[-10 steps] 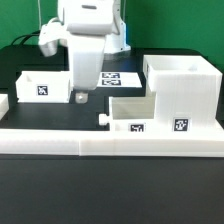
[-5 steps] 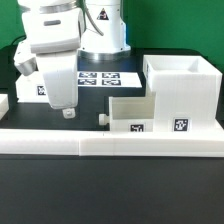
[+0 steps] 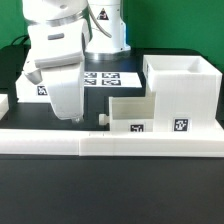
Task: Assemble drawer
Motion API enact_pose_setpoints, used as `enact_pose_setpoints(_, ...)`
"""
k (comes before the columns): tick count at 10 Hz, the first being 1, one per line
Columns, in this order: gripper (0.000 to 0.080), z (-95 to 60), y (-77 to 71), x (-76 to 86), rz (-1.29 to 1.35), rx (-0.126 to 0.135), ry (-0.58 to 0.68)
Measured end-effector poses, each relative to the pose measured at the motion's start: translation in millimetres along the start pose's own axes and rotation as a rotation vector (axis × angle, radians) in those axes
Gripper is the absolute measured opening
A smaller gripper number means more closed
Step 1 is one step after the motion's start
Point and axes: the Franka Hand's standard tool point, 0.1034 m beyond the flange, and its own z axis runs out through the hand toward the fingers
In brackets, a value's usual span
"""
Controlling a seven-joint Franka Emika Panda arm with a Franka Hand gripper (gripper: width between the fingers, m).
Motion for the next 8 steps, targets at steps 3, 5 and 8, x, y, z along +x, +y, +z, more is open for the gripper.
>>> enact_pose_setpoints(3, 0.0649, -2.0, 8.1, 18.4, -0.080, -0.001, -0.003)
enact_pose_setpoints(5, 0.0649, -4.7, 14.1, 33.6, -0.057, -0.015, 0.006)
enact_pose_setpoints(8, 0.0649, -3.9, 14.3, 39.4, -0.028, -0.016, 0.011)
